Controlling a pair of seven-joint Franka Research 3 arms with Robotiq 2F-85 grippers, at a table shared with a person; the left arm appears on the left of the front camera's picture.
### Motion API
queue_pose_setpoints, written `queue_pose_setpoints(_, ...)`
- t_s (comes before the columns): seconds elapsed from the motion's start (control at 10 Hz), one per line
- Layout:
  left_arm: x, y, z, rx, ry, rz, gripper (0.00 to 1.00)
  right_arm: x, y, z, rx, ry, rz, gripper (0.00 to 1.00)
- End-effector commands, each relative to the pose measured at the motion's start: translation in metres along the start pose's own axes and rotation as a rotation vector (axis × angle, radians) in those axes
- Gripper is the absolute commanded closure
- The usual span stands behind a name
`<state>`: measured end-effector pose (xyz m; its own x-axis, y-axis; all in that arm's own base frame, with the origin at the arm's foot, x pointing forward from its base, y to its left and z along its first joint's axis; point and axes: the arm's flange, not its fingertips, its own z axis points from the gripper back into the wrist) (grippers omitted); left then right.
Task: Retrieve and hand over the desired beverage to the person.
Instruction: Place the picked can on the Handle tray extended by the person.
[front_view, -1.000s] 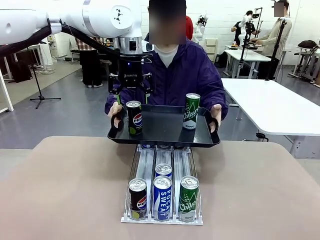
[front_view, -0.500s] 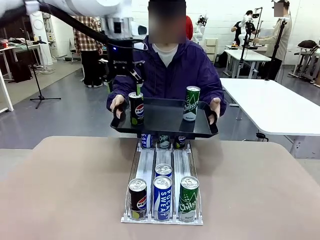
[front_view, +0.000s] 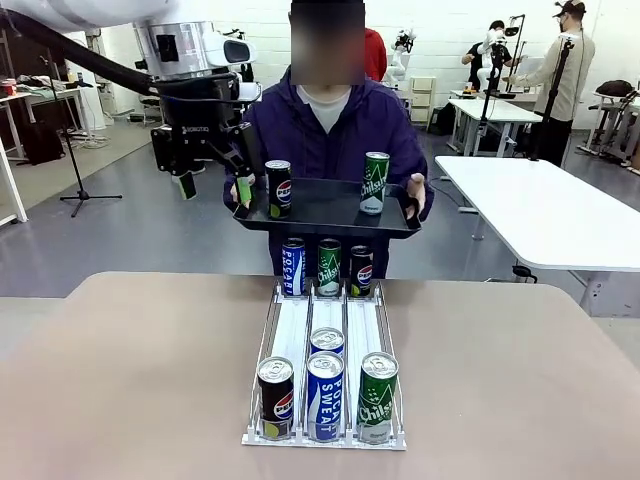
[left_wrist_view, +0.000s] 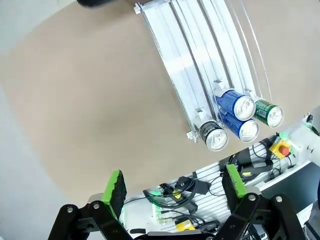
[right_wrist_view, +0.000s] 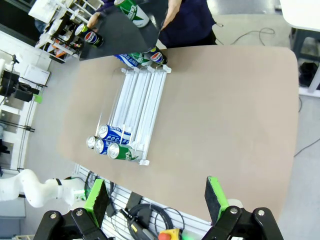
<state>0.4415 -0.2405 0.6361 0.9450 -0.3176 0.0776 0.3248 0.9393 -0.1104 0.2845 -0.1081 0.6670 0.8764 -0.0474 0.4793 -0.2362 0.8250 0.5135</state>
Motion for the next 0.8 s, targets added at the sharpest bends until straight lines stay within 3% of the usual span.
queue_pose_setpoints(0.0,-0.002,0.012,-0.008,-0.037,-0.005,0.045,0.00,0.002,0.000,0.000,-0.002,0.002,0.003,0.00)
queue_pose_setpoints(0.1,0.000,0.000,0.000,0.000,0.000,0.000,0.00,0.002,0.000,0.000,-0.002,0.002,0.003,0.00)
queue_pose_setpoints(0.7,0.000,0.000,0.000,0.000,0.000,0.000,0.00,0.002,0.000,0.000,-0.002,0.002,0.003,0.00)
